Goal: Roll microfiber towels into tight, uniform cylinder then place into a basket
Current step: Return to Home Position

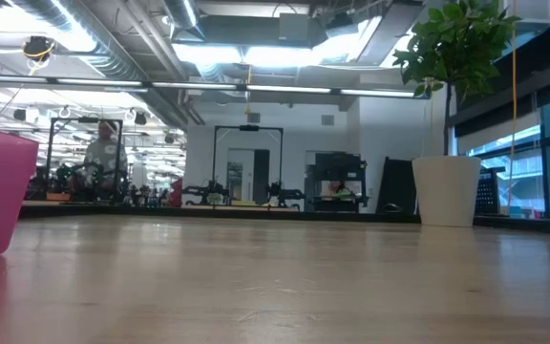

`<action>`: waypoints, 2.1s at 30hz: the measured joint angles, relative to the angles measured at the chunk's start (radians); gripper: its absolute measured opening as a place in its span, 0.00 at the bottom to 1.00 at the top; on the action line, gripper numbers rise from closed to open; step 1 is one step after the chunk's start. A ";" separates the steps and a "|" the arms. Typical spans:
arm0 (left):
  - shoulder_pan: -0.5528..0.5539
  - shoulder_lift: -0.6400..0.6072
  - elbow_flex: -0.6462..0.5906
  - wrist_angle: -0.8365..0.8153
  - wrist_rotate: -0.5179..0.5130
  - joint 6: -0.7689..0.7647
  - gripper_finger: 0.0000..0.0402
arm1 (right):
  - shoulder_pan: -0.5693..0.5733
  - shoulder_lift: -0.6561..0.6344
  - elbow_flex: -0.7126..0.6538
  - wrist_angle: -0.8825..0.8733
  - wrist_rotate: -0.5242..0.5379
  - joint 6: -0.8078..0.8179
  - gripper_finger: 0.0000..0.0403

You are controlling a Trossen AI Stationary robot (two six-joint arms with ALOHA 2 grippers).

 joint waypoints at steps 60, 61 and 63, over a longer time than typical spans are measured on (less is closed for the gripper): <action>0.163 -0.528 -1.072 1.218 0.133 0.313 0.04 | 0.004 -0.920 -1.408 0.721 -0.026 0.071 0.01; 0.163 -0.528 -1.072 1.218 0.136 0.286 0.05 | 0.004 -0.920 -1.408 0.711 -0.026 0.074 0.01; 0.163 -0.528 -1.072 1.218 0.137 0.264 0.06 | 0.004 -0.919 -1.408 0.700 -0.026 0.091 0.01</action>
